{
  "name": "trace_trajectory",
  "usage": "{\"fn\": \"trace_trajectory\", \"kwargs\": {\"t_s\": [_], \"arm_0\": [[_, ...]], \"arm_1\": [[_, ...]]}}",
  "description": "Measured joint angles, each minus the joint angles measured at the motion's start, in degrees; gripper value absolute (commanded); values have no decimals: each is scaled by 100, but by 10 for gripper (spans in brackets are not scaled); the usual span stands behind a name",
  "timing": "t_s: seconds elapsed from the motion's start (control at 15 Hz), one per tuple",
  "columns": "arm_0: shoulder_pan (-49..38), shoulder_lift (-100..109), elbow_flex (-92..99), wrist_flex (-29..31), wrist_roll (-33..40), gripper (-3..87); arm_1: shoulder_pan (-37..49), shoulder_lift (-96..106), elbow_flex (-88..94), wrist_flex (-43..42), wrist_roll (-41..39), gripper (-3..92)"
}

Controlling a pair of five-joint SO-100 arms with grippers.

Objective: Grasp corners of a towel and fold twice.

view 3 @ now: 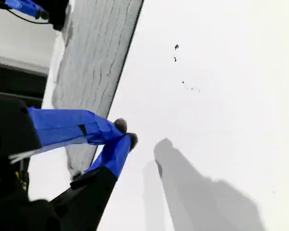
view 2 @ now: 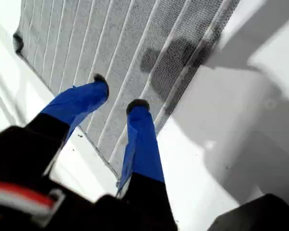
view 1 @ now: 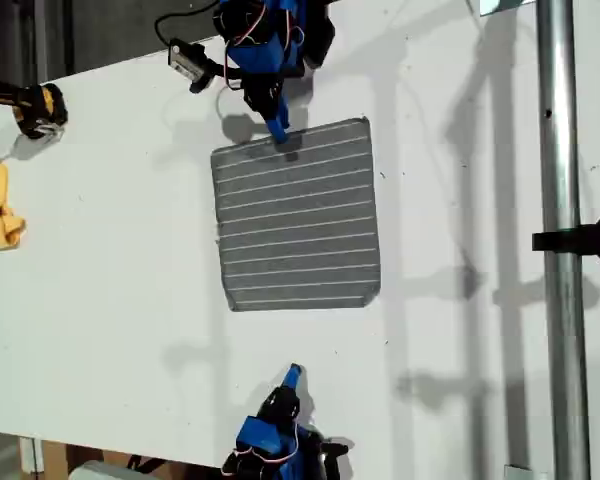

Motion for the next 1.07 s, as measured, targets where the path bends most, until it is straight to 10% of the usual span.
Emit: {"fn": "trace_trajectory", "kwargs": {"t_s": [1.07], "arm_0": [[0, 0, 0, 0, 0, -12]], "arm_1": [[44, 0, 0, 0, 0, 103]]}}
